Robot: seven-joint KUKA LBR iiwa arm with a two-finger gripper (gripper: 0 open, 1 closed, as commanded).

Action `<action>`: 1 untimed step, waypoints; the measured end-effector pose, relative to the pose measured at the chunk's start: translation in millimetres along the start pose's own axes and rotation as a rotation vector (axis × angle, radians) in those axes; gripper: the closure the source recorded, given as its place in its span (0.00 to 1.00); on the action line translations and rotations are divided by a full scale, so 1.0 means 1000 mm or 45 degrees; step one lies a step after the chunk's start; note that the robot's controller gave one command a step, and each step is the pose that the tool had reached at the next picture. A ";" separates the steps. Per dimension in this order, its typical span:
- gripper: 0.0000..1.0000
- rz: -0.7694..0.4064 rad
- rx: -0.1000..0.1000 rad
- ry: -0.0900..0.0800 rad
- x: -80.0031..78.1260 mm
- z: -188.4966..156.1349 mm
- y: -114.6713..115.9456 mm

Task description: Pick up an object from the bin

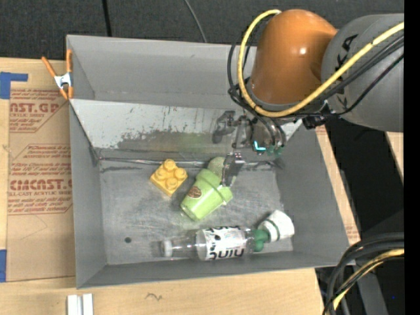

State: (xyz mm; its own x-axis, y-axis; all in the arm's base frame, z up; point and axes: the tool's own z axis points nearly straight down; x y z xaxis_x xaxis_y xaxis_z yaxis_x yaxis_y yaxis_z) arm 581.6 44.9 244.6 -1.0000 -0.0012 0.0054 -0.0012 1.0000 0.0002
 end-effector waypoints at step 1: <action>0.00 0.000 -0.001 -0.010 -0.001 -0.004 0.000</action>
Offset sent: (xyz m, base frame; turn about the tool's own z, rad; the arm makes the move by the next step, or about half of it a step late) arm -0.0149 -0.0308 -0.1382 -0.2031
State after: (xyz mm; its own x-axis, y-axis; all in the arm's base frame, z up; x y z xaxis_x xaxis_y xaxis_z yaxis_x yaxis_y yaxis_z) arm 583.0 44.7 248.9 -1.0000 -0.0008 -0.0024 -0.0008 1.0000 0.0007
